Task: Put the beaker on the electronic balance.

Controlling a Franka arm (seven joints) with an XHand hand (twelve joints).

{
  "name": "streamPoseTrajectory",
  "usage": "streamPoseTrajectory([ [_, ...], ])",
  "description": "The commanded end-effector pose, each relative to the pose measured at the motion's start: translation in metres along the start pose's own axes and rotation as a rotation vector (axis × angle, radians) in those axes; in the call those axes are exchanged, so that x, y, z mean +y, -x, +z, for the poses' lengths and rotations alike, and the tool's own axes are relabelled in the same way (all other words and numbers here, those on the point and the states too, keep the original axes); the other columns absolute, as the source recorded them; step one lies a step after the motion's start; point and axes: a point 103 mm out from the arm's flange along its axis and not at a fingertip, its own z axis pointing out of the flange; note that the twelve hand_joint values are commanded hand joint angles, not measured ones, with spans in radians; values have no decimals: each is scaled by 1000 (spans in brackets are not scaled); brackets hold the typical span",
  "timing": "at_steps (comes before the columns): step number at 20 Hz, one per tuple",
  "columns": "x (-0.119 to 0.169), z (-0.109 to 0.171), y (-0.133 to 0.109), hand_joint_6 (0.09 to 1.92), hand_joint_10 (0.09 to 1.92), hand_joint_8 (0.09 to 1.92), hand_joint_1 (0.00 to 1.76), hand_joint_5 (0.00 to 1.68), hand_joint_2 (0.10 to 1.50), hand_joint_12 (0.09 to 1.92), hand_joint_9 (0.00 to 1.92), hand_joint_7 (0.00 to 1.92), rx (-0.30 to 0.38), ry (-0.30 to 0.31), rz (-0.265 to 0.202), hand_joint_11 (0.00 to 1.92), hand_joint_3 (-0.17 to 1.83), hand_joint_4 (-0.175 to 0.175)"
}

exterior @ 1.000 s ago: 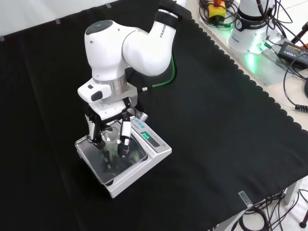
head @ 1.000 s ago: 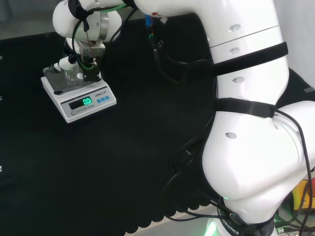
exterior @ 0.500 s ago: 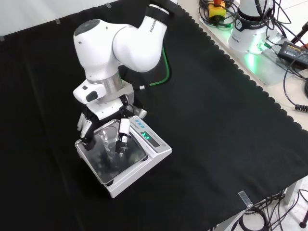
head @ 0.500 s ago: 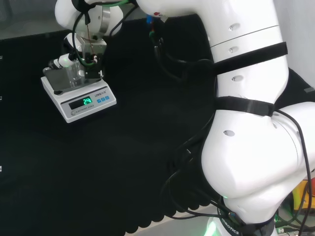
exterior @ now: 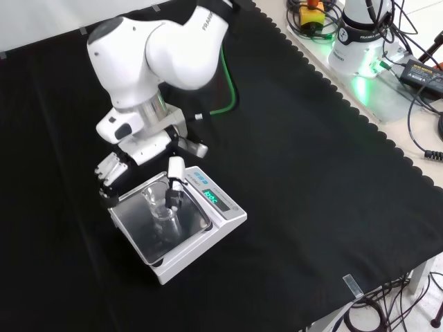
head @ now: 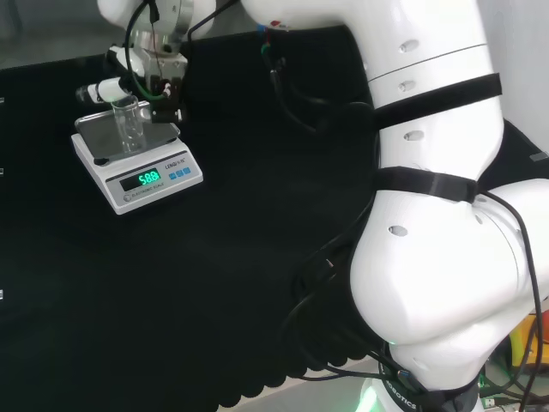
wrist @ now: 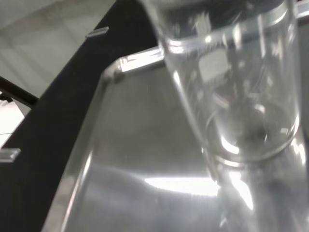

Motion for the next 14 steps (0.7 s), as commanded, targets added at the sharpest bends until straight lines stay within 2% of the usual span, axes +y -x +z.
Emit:
streamPoseTrajectory([
  [1,-19,-68,4,236,962,880,395,304,764,1520,133,80,124,-11,-93,172,151,-110],
  [3,-30,-93,7,231,963,879,394,311,765,1522,132,81,171,-37,-127,166,147,-109],
  [6,-45,-125,17,227,964,885,393,321,767,1524,133,98,234,-83,-151,161,143,-108],
  [9,-58,-151,28,227,967,892,392,337,771,1526,139,129,327,-131,-182,158,141,-105],
  [14,-82,-188,51,204,967,873,397,366,782,1533,153,176,453,-137,-221,156,127,-102],
])
